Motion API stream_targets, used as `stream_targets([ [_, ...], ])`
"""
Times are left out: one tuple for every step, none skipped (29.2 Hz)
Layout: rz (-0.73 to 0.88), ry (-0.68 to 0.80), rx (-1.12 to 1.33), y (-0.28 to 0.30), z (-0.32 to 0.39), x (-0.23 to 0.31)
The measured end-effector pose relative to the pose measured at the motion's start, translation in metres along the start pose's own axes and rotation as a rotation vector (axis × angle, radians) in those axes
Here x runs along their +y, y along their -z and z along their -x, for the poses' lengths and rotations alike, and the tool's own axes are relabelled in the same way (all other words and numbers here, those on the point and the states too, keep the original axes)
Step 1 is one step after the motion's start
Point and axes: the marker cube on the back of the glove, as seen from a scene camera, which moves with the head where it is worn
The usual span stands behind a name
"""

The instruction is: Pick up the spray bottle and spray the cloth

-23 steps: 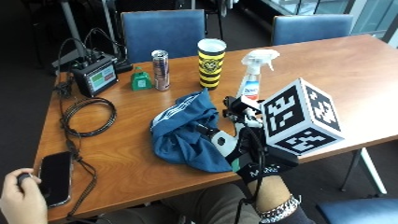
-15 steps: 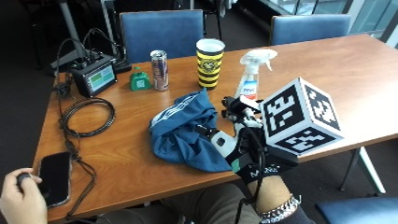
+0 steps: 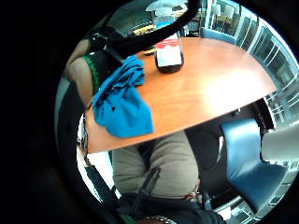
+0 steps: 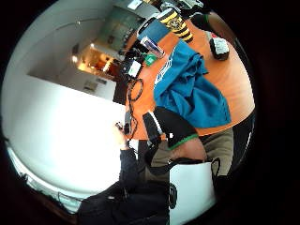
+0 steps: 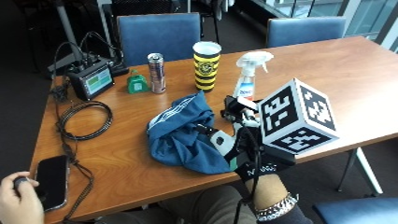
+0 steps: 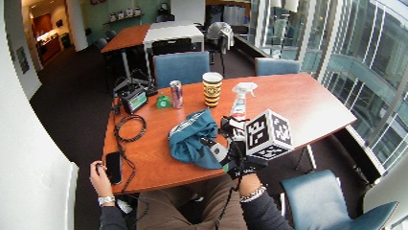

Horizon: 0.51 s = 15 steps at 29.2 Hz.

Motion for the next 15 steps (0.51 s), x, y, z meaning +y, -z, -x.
stream_targets([
  [-0.003, -0.004, 0.003, 0.000, -0.002, -0.002],
  [-0.006, -0.009, 0.007, -0.001, -0.004, -0.005],
  [-0.010, -0.013, 0.010, -0.001, -0.006, -0.008],
  [-0.015, -0.018, 0.014, -0.001, -0.007, -0.012],
  [-0.021, -0.023, 0.018, -0.002, -0.009, -0.015],
  [-0.028, -0.028, 0.022, -0.002, -0.012, -0.019],
  [-0.036, -0.034, 0.024, -0.003, -0.014, -0.023],
  [-0.046, -0.041, 0.023, -0.003, -0.016, -0.027],
  [-0.057, -0.048, 0.017, -0.003, -0.018, -0.032],
  [-0.069, -0.056, 0.007, -0.003, -0.021, -0.036],
  [-0.081, -0.066, -0.006, -0.003, -0.023, -0.039],
  [-0.094, -0.078, -0.018, -0.004, -0.025, -0.043],
  [-0.107, -0.093, -0.029, -0.004, -0.028, -0.048],
  [-0.122, -0.110, -0.038, -0.005, -0.030, -0.052],
  [-0.136, -0.128, -0.046, -0.006, -0.034, -0.057],
])
